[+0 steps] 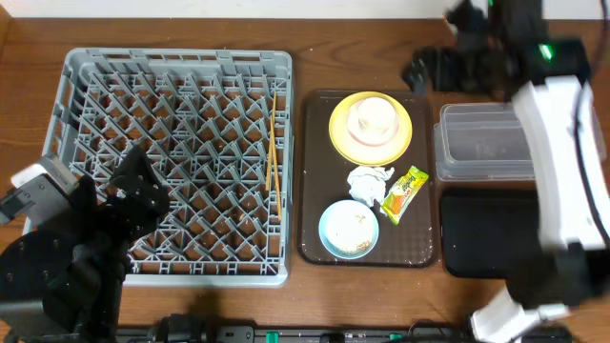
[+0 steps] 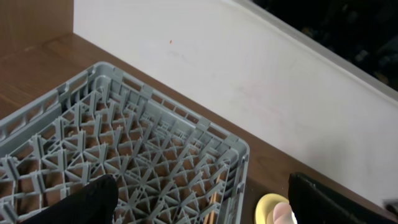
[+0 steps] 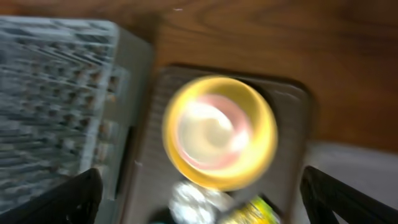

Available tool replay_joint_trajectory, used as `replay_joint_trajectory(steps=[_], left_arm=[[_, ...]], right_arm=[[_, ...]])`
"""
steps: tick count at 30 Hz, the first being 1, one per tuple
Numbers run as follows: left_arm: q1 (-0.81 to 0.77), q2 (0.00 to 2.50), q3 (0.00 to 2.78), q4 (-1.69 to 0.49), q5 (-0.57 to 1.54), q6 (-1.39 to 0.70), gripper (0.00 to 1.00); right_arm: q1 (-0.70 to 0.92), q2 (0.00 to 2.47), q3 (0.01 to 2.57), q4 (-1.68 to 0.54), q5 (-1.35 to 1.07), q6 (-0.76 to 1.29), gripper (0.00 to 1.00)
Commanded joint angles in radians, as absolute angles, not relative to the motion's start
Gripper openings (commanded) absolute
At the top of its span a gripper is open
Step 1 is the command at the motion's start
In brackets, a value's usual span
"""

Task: Sort waste into correct bins and load items into the dishwasher rack
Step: 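Reach the right gripper down to the crumpled white tissue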

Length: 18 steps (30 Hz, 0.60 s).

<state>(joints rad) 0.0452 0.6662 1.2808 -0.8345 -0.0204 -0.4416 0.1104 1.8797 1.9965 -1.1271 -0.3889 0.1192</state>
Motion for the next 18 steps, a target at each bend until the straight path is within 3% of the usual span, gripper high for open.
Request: replay_joint_trajectory(steps=[1, 4, 6, 8, 10, 18], left_arm=[[0.051, 0.665, 1.294, -0.834, -0.010, -0.436, 0.89], [0.051, 0.665, 1.294, -0.834, -0.010, -0.436, 0.89], [0.051, 0.665, 1.294, -0.834, -0.010, -0.436, 0.89], [0.051, 0.665, 1.294, -0.834, -0.010, -0.436, 0.89], [0.051, 0.665, 1.294, -0.834, -0.010, -0.436, 0.89], [0.051, 0.665, 1.294, -0.834, -0.010, -0.436, 0.89]], right_arm=[[0.137, 1.971, 2.089, -1.105, -0.620, 0.192, 0.93], [0.186, 2.046, 2.088, -1.081, -0.537, 0.213, 0.73], [0.229, 2.087, 2.086, -1.094, -0.449, 0.212, 0.54], [0.278, 2.126, 2.086, -1.122, -0.329, 0.213, 0.45], [0.327, 2.158, 2.086, -1.156, -0.189, 0.213, 0.40], [0.452, 2.224, 2.079, -1.224, 0.155, 0.213, 0.40]])
